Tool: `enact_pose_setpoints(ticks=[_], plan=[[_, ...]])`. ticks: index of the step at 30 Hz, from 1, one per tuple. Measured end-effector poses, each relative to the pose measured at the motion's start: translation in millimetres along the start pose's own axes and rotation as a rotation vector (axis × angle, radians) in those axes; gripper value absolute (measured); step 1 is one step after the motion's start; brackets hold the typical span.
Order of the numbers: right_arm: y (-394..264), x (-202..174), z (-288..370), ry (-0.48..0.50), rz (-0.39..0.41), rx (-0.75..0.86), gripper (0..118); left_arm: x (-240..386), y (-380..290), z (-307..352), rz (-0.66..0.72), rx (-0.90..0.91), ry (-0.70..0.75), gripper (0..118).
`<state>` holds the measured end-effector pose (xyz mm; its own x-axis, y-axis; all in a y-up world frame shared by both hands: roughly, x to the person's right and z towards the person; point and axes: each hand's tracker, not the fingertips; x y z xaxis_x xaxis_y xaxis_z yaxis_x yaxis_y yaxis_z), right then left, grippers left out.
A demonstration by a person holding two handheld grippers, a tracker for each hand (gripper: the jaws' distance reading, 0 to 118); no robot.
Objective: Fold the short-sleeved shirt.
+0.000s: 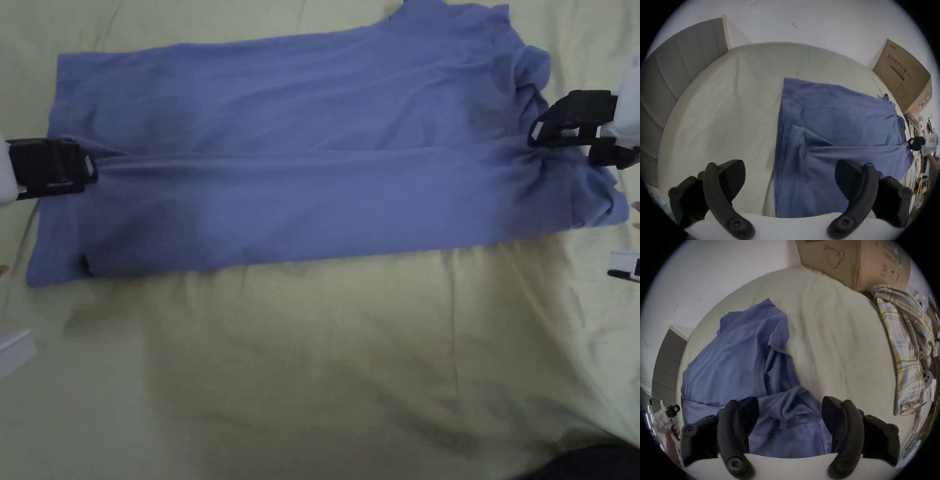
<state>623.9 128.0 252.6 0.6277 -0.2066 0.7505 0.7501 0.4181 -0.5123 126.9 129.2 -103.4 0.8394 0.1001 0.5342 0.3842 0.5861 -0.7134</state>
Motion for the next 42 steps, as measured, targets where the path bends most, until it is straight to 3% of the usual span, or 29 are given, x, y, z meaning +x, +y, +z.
enact_pose_setpoints(ticks=[6,7,8,9,10,11,12,13,20,21,23,24,25,28,30,31,32,33,34,36,37,38,40,42], plan=[[-42.7,-19.9,72.8,0.023,0.125,0.170,87,8.6,-23.1,65.5,-0.044,0.065,0.003,112],[-52.7,-24.0,84.7,0.038,0.146,0.188,87,9.5,-29.3,77.2,-0.057,0.069,0.011,107],[-62.2,-27.7,95.0,0.064,0.162,0.194,85,12.0,-36.8,88.6,-0.068,0.068,0.015,92],[-72.0,-30.8,104.2,0.090,0.175,0.207,73,13.3,-43.5,98.9,-0.078,0.062,0.002,60],[-81.4,-33.6,112.2,0.095,0.182,0.235,31,14.1,-50.7,107.5,-0.083,0.062,-0.030,7],[-90.1,-36.5,119.6,0.088,0.185,0.266,31,13.6,-57.2,112.6,-0.080,0.062,-0.045,7],[-95.7,-38.5,122.1,0.078,0.186,0.284,16,15.9,-64.5,115.0,-0.073,0.056,-0.033,0],[-99.4,-39.7,126.7,0.078,0.213,0.287,0,15.6,-71.2,120.3,-0.065,0.058,-0.025,0],[-103.8,-33.7,123.5,0.150,0.125,0.255,0,-6.8,-70.1,84.8,0.018,-0.035,-0.039,2],[-103.6,-32.5,120.7,0.148,0.119,0.250,0,-12.4,-67.2,73.7,0.031,-0.041,-0.026,16],[-102.4,-29.3,117.7,0.152,0.104,0.234,0,-17.1,-62.4,50.3,0.044,-0.087,0.034,102],[-104.6,-27.9,113.6,0.156,0.095,0.227,0,-21.2,-62.4,38.1,0.059,-0.108,0.055,118],[-104.9,-25.9,111.6,0.161,0.086,0.222,0,-25.3,-56.5,36.7,0.068,-0.069,0.070,113],[-106.5,-19.7,102.2,0.148,0.066,0.208,0,-11.1,-61.6,17.3,0.092,-0.174,0.035,112],[-104.2,-15.2,96.9,0.128,0.062,0.198,0,-1.3,-67.6,9.9,0.064,-0.237,0.003,97],[-102.8,-12.2,95.3,0.124,0.065,0.200,0,3.3,-74.3,10.2,-0.020,-0.219,0.100,88],[-103.2,-9.4,92.1,0.116,0.072,0.208,0,8.0,-72.4,21.0,-0.073,-0.163,0.064,64],[-100.6,-6.3,90.2,0.099,0.083,0.209,0,12.2,-68.7,31.2,-0.072,-0.133,0.006,24],[-97.7,-2.8,88.0,0.083,0.092,0.206,0,14.9,-65.6,39.0,-0.056,-0.113,-0.032,3],[-93.2,6.8,81.6,0.064,0.086,0.201,0,14.0,-61.6,52.0,0.003,-0.063,-0.112,3],[-89.9,12.0,78.8,0.068,0.080,0.204,7,15.7,-57.3,57.7,-0.013,-0.054,-0.110,4],[-86.9,15.2,76.7,0.065,0.077,0.217,35,18.1,-53.2,62.4,-0.044,-0.049,-0.075,3],[-78.0,20.8,68.8,0.006,0.072,0.237,112,24.3,-44.6,69.7,-0.097,-0.012,-0.028,4],[-66.4,27.9,55.1,0.013,0.053,0.178,113,25.0,-39.7,72.0,-0.094,-0.023,-0.051,3]])
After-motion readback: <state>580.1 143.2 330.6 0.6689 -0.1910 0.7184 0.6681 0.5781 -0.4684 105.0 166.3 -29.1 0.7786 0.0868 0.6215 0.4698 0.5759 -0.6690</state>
